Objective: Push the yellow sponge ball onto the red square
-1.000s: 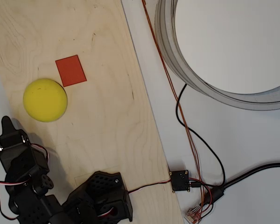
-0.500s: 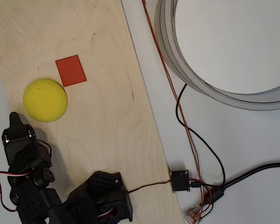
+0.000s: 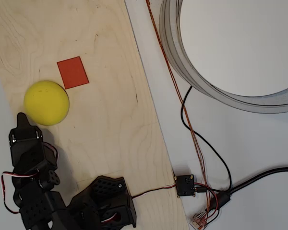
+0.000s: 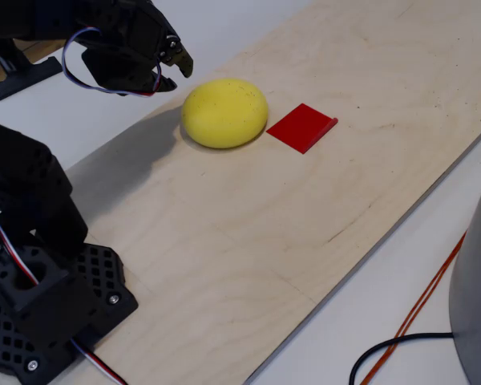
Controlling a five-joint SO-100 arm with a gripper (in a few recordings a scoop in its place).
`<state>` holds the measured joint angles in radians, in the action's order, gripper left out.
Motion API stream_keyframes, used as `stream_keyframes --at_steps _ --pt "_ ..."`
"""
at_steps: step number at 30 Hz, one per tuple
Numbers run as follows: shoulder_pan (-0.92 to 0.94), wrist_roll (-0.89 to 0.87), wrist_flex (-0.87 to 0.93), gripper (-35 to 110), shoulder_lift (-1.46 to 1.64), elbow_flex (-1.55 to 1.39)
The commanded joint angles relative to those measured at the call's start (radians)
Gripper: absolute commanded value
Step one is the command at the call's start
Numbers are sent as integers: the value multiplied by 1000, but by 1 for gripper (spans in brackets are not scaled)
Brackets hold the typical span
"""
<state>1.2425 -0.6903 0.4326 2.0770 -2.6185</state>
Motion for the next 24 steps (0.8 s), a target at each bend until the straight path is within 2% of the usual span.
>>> stream_keyframes --at_steps 1,9,24 --pt "5 -31 -32 5 -2 -11" --pt "2 -49 -172 6 -94 -17" --pt "58 -37 -212 5 -118 -6"
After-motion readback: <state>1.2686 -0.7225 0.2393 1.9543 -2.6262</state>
